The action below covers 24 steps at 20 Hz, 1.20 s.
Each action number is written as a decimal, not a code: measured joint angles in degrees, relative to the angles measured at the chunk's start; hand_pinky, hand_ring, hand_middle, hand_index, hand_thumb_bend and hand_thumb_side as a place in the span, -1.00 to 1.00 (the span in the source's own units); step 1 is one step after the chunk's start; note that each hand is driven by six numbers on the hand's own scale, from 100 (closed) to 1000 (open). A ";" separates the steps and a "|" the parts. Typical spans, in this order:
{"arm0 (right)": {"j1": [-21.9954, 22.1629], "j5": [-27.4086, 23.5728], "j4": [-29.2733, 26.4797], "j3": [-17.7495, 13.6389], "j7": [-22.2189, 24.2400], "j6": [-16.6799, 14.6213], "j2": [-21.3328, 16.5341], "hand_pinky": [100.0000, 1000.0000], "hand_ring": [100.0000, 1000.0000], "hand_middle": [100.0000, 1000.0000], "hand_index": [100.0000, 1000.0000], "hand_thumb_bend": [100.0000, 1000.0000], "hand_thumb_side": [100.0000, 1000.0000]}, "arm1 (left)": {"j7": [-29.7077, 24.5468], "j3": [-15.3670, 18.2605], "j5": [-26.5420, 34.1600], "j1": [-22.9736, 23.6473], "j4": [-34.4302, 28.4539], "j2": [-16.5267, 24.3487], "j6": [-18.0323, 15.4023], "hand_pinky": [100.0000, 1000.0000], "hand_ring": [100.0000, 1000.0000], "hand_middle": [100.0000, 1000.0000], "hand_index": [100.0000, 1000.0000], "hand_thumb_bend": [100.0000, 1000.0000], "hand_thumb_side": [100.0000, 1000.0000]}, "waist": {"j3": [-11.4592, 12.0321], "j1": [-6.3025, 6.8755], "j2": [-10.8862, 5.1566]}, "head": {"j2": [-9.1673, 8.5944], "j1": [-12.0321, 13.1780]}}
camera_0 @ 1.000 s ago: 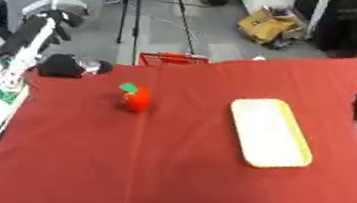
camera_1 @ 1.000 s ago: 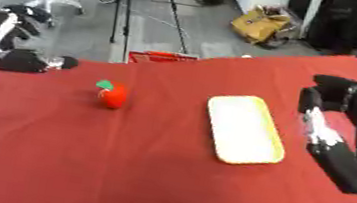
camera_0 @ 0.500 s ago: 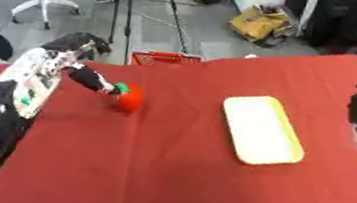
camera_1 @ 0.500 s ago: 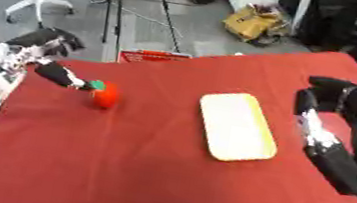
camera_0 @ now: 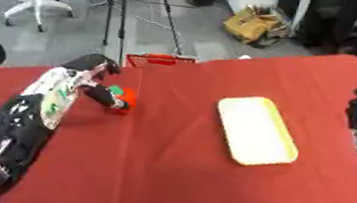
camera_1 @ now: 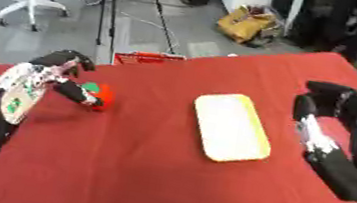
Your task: Pick up objects on the table and place them in the box.
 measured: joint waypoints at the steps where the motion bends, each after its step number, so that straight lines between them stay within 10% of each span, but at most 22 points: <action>1: 0.00 0.00 0.00 0.01 0.00 0.00 0.00 0.16 0.17 0.12 0.47 -0.48 0.26 | 0.49 0.09 -0.16 0.00 0.38 -0.06 0.03 0.41 0.34 0.42 0.60 0.49 -0.49 | -0.07 0.00 0.00 | 0.00 0.00; 24: -0.58 0.00 0.00 0.04 0.24 -0.32 0.01 0.16 0.17 0.12 0.47 -0.45 0.26 | 5.39 0.84 -2.15 0.65 4.45 -1.89 2.18 0.38 0.25 0.34 0.55 0.36 -0.46 | -1.74 0.01 0.15 | -1.89 0.64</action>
